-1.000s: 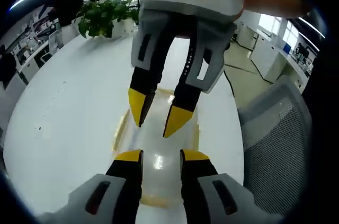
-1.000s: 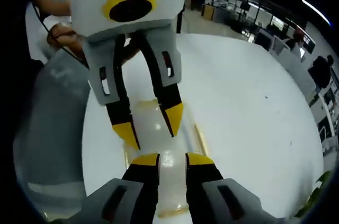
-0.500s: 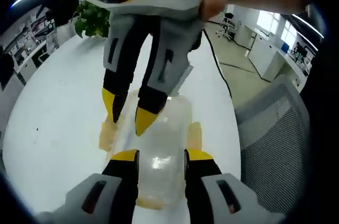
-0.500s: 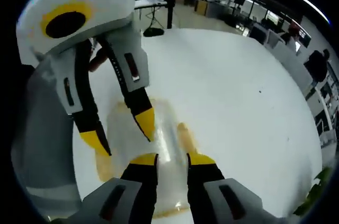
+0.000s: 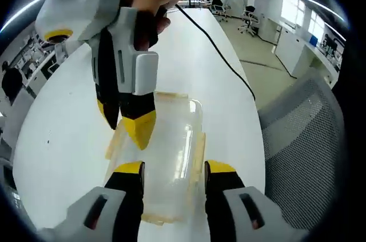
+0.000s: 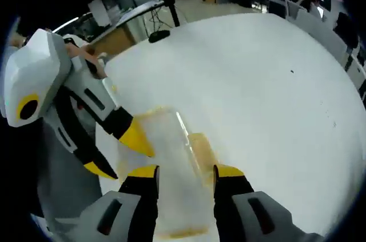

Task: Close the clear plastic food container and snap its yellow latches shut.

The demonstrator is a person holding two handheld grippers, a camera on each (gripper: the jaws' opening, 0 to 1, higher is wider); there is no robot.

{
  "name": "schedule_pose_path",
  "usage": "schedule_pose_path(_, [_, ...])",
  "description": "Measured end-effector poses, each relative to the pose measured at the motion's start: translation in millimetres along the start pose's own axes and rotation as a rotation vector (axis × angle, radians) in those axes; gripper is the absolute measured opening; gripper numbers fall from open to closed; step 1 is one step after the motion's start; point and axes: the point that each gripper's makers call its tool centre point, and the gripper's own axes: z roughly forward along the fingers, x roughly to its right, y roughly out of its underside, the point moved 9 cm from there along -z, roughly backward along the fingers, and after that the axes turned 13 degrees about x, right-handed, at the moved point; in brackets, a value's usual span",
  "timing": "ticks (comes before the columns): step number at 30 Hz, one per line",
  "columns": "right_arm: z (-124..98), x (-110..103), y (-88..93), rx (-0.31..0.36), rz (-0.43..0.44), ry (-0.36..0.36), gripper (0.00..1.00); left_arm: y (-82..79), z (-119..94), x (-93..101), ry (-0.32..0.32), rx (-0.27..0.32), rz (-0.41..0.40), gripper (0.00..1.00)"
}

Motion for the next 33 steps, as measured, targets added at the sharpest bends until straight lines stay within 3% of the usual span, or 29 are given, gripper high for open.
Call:
schedule_pose_path(5, [-2, -2, -4.8, -0.023, -0.035, -0.014, 0.36, -1.8, -2, -0.3, -0.031, 0.006, -0.003, 0.41])
schedule_pose_path(9, [-1, -1, -13.7, -0.06, -0.11, -0.026, 0.35, -9.4, -1, 1.3, -0.08, 0.007, 0.098, 0.47])
schedule_pose_path(13, [3, 1, -19.2, -0.107, -0.157, -0.044, 0.35, -11.6, 6, 9.2, -0.08, -0.012, 0.129, 0.47])
schedule_pose_path(26, [18, 2, -17.4, -0.208, -0.161, -0.127, 0.32, -7.7, 18, 19.4, -0.096, -0.117, 0.191, 0.44])
schedule_pose_path(33, [20, 5, -17.6, -0.225, -0.132, -0.141, 0.31, -7.7, 21, 22.1, -0.113, -0.137, 0.245, 0.43])
